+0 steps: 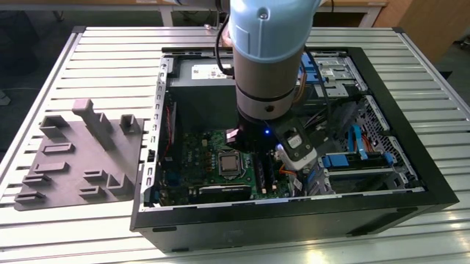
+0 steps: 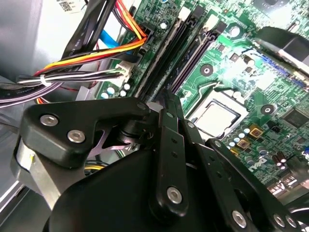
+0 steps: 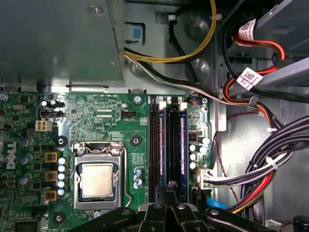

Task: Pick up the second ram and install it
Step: 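Press down the second ram until it locks into place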

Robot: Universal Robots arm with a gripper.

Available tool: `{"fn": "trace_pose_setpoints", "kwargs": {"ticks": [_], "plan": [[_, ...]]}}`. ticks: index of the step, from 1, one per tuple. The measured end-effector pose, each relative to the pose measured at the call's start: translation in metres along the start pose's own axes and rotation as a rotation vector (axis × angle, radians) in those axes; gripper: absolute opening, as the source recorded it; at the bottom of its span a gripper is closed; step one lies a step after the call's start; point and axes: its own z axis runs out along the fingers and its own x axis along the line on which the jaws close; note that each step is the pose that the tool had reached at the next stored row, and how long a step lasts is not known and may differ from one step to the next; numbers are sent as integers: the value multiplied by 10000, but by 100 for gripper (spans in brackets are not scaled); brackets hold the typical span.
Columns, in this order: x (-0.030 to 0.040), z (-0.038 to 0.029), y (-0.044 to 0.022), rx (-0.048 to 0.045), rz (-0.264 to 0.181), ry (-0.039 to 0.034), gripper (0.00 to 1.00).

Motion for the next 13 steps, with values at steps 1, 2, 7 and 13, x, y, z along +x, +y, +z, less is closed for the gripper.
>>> {"fn": "trace_pose_setpoints", "kwargs": {"ticks": [1,2,7,13], "plan": [[0,0,-4,1,-1,0,11],[0,-1,-8,1,0,0,11],[-1,-2,-29,5,-1,0,11],[-1,-4,-58,10,-1,0,11]]}}
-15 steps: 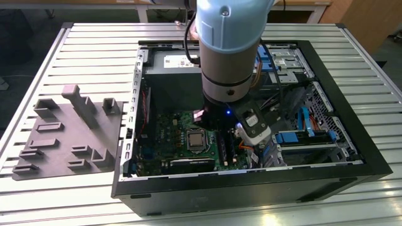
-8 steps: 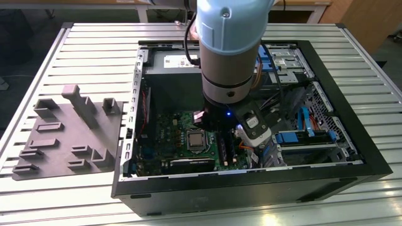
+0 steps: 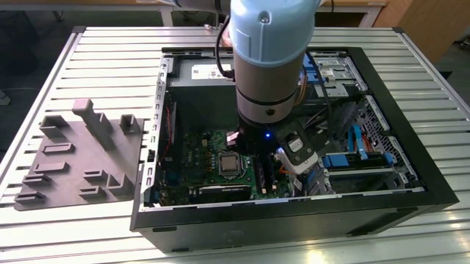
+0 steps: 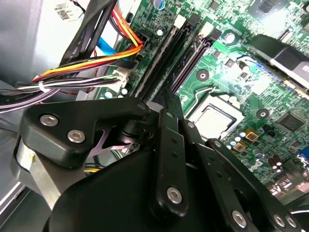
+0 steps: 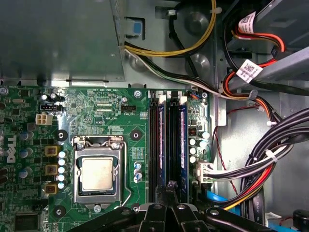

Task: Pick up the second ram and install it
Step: 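Press down the second ram until it locks into place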

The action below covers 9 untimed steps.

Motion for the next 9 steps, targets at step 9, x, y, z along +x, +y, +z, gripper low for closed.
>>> {"fn": "trace_pose_setpoints", "kwargs": {"ticks": [9], "plan": [[-1,-4,-61,5,-1,0,11]]}}
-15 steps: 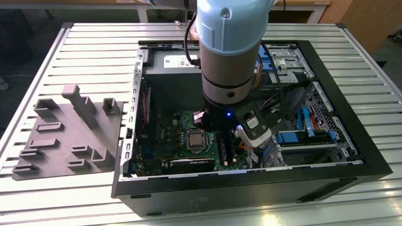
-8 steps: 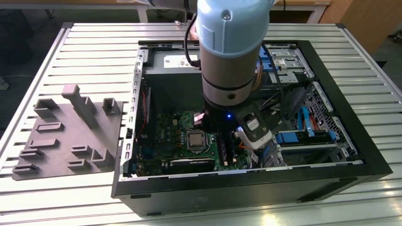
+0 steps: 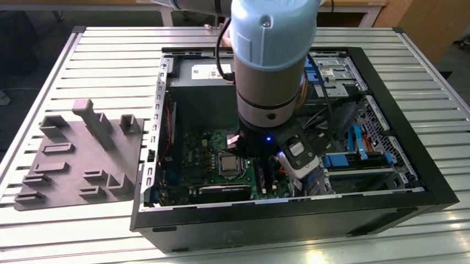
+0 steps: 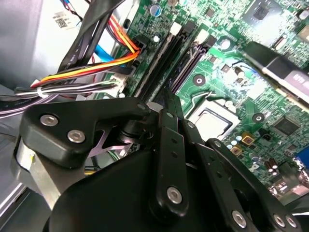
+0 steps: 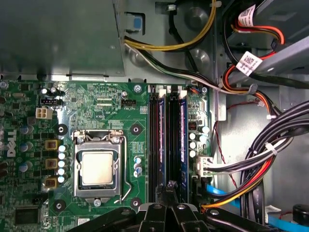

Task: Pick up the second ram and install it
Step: 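Press down the second ram until it locks into place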

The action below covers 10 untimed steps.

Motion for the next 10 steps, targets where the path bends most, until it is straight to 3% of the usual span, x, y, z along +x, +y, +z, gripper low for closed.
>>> {"fn": "trace_pose_setpoints", "kwargs": {"ticks": [10], "plan": [[-2,-4,-70,12,-1,0,11]]}}
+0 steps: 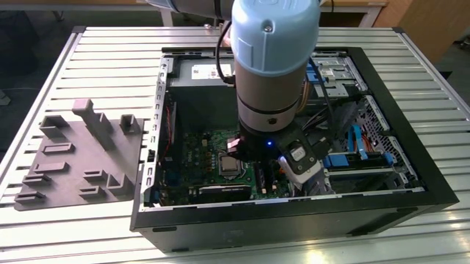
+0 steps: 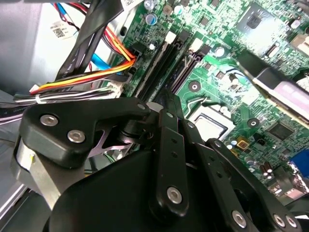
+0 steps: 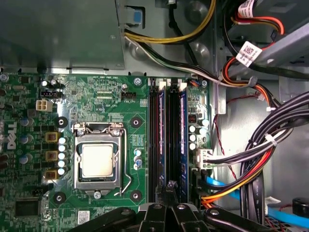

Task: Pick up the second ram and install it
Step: 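Press down the second ram until it locks into place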

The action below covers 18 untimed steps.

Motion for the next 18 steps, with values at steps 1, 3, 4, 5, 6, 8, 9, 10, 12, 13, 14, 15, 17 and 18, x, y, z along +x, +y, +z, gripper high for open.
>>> {"fn": "trace_pose_setpoints", "kwargs": {"ticks": [1,3,4,5,6,8,9,10,12,13,14,15,17,18], "plan": [[0,0,-6,1,0,0,11],[0,-1,-18,2,0,0,11],[-1,0,-23,2,0,0,11],[-1,0,-27,3,0,0,11],[-1,1,-31,2,0,0,11],[-1,1,-36,3,0,0,11],[-1,1,-36,3,0,0,11],[-1,1,-36,3,0,0,11],[-1,1,-37,3,0,0,11],[-1,1,-37,3,-1,0,11],[-1,3,-37,2,0,0,11],[0,8,-38,1,0,-1,11],[0,12,-44,4,-1,1,11],[1,16,-47,2,0,-1,11]]}}
